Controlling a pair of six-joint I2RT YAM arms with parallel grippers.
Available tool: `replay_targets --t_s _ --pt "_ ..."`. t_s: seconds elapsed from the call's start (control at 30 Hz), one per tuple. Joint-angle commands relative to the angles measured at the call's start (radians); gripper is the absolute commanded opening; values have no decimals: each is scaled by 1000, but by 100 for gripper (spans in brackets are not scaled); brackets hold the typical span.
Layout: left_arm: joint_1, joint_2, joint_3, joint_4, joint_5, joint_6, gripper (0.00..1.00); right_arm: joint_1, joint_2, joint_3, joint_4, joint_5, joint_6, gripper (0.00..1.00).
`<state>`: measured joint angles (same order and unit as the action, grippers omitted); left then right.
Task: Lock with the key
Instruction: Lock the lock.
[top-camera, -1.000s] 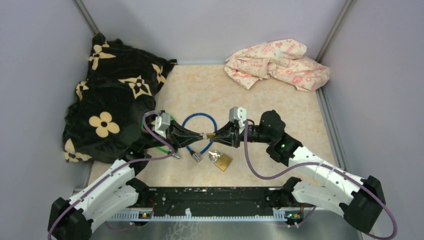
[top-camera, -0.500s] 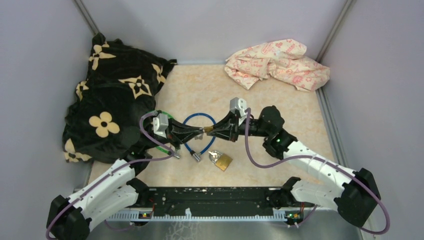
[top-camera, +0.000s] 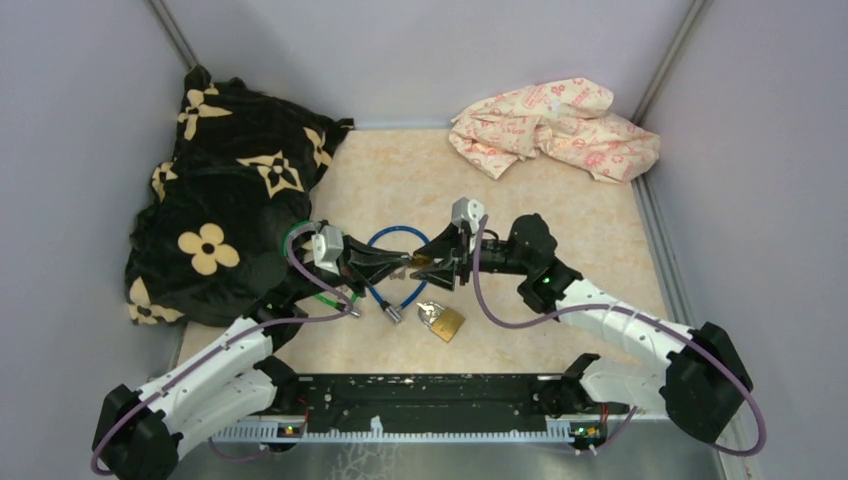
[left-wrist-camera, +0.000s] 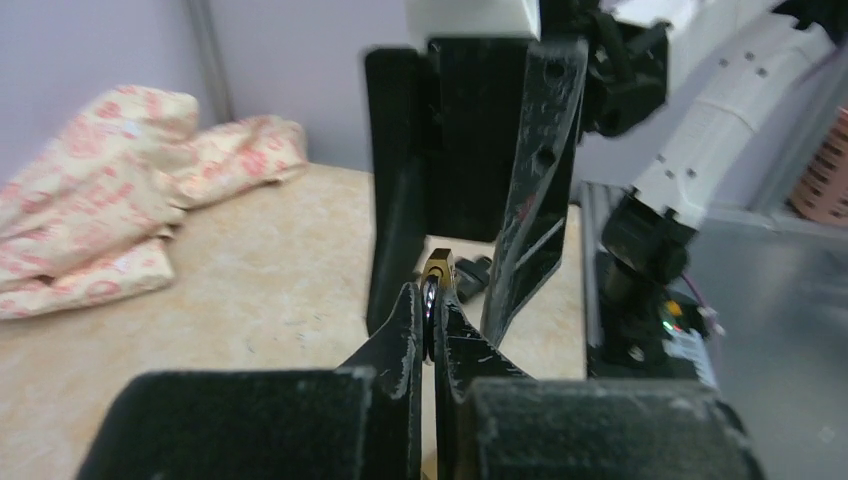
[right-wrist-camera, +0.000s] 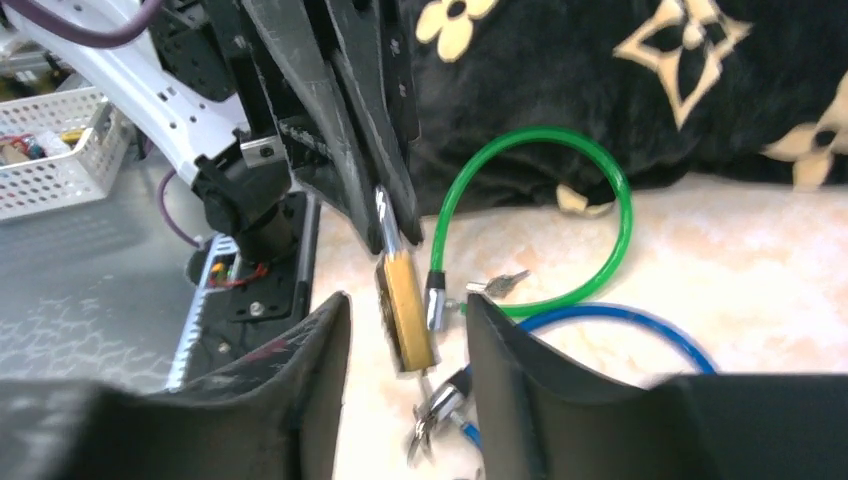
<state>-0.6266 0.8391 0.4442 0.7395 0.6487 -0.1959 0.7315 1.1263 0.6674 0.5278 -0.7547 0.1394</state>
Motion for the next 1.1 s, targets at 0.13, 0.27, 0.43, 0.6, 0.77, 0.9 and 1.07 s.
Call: replay_targets --t_s 0.13,0.27,0.43,0.6,0.77,0.9,1.07 --pt "73 -102 -50 -71 53 -26 0 -79 -250 57 -432 0 -185 98" --pt "89 -126 -78 -68 75 -40 0 -101 -272 50 -504 -20 -212 87" --pt "89 -129 -90 -40 85 -55 0 -96 -153 44 -300 -85 -97 62" --pt "88 -135 -81 -60 92 -60 0 -57 -65 79 -239 -112 -123 51" --pt "89 -129 -80 -60 93 -62 0 -35 2 99 -233 -122 -123 46" --pt "89 -119 -76 -55 96 -63 0 -20 20 98 -203 -128 -116 45" --pt "89 -110 -73 -47 101 -65 0 -12 49 109 -213 -115 -122 18"
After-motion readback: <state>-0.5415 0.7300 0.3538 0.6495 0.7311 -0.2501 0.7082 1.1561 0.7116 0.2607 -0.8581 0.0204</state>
